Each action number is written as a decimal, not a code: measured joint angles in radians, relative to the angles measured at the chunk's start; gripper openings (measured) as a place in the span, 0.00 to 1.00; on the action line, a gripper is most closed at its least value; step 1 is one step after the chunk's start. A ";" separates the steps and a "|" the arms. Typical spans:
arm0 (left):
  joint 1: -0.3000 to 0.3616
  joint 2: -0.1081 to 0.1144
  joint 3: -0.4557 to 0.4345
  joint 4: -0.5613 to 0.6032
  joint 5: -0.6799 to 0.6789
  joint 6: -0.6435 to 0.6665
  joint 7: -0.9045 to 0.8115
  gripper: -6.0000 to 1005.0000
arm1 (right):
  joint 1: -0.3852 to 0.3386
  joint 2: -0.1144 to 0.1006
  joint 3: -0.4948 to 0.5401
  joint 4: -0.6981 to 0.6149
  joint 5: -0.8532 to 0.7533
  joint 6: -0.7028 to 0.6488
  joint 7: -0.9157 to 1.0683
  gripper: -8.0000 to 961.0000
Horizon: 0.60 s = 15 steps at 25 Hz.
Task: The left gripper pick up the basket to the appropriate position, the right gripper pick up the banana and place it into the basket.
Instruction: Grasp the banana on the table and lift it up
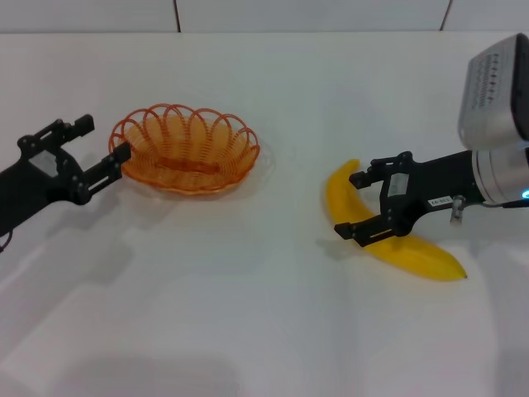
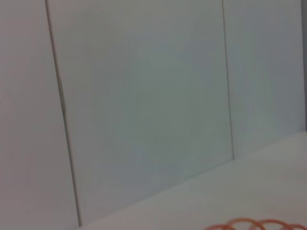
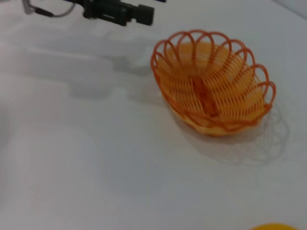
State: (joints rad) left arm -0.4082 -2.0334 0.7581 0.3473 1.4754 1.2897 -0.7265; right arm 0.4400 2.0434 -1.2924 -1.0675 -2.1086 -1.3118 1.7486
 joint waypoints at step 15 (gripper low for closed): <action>0.071 0.003 0.005 -0.011 0.032 -0.008 -0.032 0.69 | -0.029 0.001 -0.116 -0.143 -0.176 0.015 0.242 0.83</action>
State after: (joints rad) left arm -0.3368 -2.0302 0.7636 0.3359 1.5078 1.2815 -0.7585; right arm 0.4113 2.0439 -1.4086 -1.2105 -2.2844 -1.2966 1.9906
